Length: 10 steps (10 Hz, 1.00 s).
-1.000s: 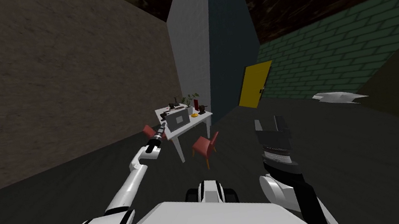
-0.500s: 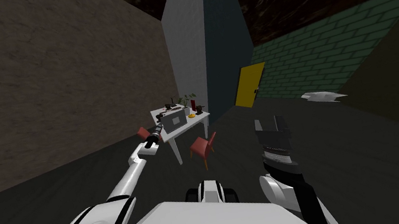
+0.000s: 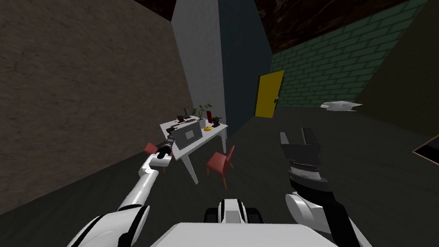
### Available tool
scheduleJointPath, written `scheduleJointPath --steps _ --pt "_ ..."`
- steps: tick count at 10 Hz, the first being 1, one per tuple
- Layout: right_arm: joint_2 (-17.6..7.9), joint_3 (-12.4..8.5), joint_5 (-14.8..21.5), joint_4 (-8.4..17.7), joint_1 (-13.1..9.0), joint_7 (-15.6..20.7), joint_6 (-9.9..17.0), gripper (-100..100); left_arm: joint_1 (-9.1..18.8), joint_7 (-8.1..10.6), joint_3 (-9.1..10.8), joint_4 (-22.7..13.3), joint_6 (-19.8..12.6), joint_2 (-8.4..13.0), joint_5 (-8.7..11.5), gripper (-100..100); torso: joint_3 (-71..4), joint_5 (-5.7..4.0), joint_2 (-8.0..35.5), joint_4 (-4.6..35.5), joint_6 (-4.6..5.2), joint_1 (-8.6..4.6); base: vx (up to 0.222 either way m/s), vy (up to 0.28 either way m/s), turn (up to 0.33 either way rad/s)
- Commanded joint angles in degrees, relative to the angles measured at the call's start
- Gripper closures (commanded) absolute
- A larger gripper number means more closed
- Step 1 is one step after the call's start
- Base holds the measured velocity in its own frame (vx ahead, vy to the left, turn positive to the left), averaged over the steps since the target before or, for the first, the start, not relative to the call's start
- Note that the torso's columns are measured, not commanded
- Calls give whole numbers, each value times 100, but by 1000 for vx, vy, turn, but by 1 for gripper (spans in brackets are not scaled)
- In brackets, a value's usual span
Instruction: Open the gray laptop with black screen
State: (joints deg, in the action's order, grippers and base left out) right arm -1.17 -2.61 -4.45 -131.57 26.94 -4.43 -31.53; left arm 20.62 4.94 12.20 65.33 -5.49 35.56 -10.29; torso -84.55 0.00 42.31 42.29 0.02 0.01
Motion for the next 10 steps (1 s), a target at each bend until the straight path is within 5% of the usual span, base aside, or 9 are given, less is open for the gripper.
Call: scheduleJointPath --steps 1,7,10 --pt "0 0 0 0 0 0 0 0 230 63 19 -394 -82 155 -33 -100 1 0 1 0 -4 1 11 -5 -59" --pt "0 0 0 0 0 0 0 0 664 189 82 -1030 -300 468 -119 -100 -1 0 -2 -1 -1 -1 13 -5 -64" --pt "0 0 0 0 0 0 0 0 642 202 72 -1006 -313 492 -98 -100 -3 2 -5 -2 -3 3 6 -2 -28"
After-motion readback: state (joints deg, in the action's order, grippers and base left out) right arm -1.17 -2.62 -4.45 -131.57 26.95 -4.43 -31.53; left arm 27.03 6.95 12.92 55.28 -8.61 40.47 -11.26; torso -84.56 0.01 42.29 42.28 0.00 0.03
